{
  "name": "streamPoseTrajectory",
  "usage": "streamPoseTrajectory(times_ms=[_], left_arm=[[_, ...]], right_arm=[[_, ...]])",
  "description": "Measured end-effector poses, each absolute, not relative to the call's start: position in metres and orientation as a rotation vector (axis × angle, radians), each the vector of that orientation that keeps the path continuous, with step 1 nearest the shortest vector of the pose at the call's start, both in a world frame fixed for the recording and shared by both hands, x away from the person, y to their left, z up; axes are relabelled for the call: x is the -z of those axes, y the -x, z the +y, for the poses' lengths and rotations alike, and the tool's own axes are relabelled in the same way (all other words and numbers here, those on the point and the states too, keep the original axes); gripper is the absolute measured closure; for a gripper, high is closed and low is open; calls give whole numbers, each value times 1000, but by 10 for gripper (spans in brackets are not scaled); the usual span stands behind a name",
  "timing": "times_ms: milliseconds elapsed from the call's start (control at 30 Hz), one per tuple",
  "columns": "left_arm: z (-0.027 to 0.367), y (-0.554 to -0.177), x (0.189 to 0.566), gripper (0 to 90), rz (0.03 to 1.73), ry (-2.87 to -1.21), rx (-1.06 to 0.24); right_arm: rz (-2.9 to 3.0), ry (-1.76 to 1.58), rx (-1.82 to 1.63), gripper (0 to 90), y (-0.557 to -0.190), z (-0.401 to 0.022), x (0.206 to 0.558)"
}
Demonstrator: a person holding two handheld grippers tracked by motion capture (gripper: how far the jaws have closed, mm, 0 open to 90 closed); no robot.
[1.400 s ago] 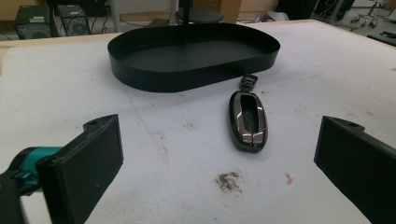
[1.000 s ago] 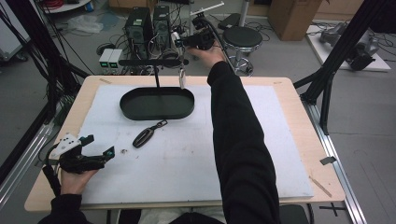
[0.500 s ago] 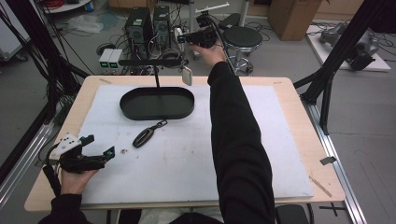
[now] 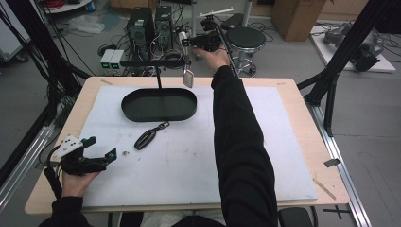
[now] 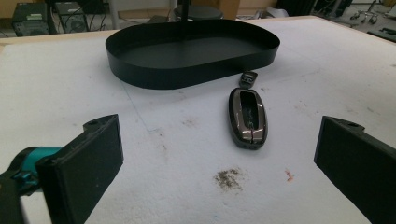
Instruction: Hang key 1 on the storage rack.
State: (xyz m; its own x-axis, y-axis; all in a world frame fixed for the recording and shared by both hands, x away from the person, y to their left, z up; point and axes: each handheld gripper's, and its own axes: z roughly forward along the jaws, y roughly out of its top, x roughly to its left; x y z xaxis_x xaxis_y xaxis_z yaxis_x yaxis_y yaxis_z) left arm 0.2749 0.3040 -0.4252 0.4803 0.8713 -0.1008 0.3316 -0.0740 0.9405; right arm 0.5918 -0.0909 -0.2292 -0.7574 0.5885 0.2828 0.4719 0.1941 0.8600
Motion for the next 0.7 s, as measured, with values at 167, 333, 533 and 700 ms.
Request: streamPoseTrajectory(times_ms=[167, 333, 533, 700], left_arm=[[304, -275, 425, 17, 1054, -1641, -621], [303, -275, 425, 17, 1053, -1640, -618], [303, -276, 425, 17, 1049, -1646, -618], [303, -277, 425, 17, 1049, -1647, -617]], right_arm=[[2341, -1025, -1661, 747, -590, -87, 228], [2347, -987, -1679, 747, -584, -85, 223], [2375, -955, -1652, 747, -580, -78, 220], [2399, -920, -1625, 747, -577, -69, 220]])
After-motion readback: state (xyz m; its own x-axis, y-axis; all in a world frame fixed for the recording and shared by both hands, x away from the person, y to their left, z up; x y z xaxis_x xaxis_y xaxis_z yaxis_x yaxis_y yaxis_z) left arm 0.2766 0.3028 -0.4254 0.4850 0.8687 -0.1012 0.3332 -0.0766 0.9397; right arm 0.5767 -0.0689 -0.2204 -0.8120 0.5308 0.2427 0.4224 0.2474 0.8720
